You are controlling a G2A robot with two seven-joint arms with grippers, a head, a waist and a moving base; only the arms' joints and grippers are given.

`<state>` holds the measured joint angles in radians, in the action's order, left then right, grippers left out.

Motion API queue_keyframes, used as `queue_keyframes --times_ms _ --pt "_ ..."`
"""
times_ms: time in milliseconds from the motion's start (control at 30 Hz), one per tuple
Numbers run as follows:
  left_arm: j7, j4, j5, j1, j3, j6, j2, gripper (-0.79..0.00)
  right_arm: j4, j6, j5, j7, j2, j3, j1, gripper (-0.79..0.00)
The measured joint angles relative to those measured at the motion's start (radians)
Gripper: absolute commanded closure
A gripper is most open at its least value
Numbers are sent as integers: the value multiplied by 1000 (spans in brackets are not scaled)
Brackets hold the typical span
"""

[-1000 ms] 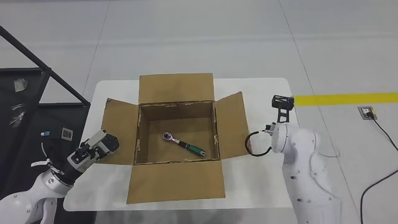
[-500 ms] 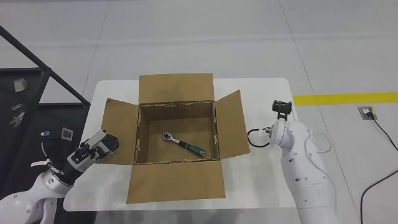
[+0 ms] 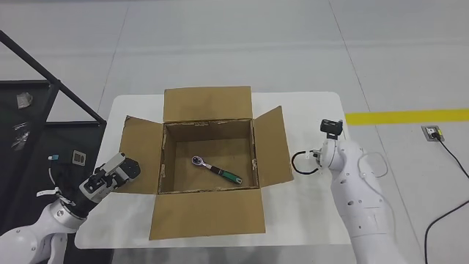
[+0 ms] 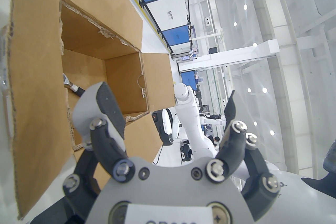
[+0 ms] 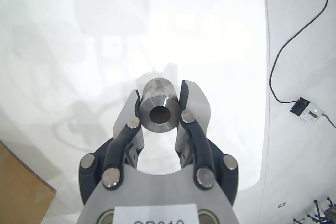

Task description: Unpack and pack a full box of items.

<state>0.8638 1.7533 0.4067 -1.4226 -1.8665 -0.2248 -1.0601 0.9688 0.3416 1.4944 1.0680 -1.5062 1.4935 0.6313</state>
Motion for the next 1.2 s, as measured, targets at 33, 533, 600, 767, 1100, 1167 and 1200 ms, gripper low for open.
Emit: queue_keyframes --times_ms 33,533,600,767,1100,1167,1200 --pt "0 0 0 0 0 0 0 -785 -6 -1 -3 -3 1 1 -3 -219" --pt "0 0 0 0 0 0 0 -785 203 6 -35 -28 13 34 21 -785" --pt "0 0 0 0 0 0 0 -785 337 10 -20 -10 13 22 50 -785" --pt "0 0 0 0 0 0 0 -785 772 -43 -22 64 6 -78 140 -785" --pt "-91 0 27 -11 -28 -9 -1 -785 755 -282 -196 223 -50 -493 -73 -785" --pt "-108 -14 48 -15 -47 -17 -1 -785 626 -303 -248 227 -75 -583 -154 -785" --pt "-114 -21 57 -17 -56 -20 -1 -785 567 -304 -253 224 -87 -622 -187 -785"
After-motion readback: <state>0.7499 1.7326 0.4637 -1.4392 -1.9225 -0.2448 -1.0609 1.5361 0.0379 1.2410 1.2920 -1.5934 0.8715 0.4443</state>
